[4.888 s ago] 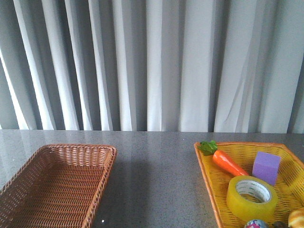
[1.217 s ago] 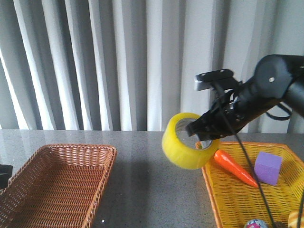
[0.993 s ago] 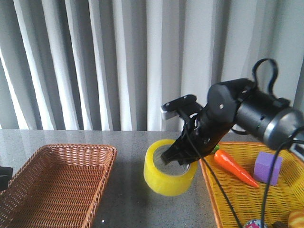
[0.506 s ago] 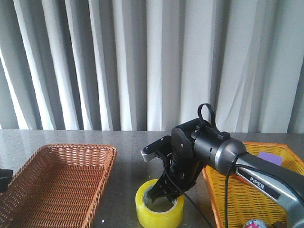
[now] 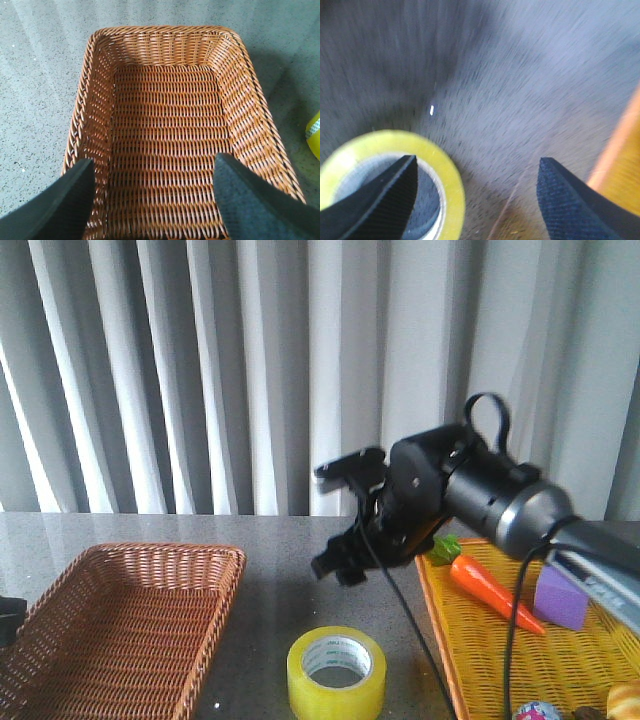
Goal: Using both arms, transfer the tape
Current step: 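Open the right gripper and withdraw it from the tape roll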
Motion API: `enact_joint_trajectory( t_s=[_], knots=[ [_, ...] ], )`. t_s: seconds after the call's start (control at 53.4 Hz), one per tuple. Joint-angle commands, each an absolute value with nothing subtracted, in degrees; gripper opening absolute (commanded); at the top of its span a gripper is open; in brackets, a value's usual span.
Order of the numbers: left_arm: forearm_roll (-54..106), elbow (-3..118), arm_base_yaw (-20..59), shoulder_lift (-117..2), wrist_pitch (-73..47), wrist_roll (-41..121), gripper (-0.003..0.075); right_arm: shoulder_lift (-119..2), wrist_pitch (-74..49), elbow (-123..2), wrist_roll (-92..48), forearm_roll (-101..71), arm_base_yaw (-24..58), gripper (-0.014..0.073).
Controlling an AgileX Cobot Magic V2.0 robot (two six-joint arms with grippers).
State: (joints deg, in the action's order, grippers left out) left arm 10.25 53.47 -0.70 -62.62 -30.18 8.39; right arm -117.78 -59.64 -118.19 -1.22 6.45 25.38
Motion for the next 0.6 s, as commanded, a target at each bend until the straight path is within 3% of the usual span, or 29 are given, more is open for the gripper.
enact_joint_trajectory(
  t_s=[0.0, 0.318, 0.468, 0.581],
  knots=[
    [11.1, 55.5, -0.1, -61.8, -26.9, 8.2, 0.0496, -108.0, -55.3, -120.9, -0.6, 8.1, 23.6, 0.0507],
    [9.5, 55.5, 6.0, -61.8, -26.6, 8.2, 0.0496, -91.5, -57.4, -115.0, 1.0, 7.8, 9.8, 0.0489],
    [11.7, 55.5, 6.0, -61.8, -26.2, 8.1, 0.0496, -82.1, -53.0, -103.7, 0.6, 7.0, 1.3, 0.0372],
    [13.9, 55.5, 6.0, -61.8, -26.0, 8.1, 0.0496, -76.4, -50.0, -95.3, 0.7, 6.6, -2.6, 0.0229]
  ],
)
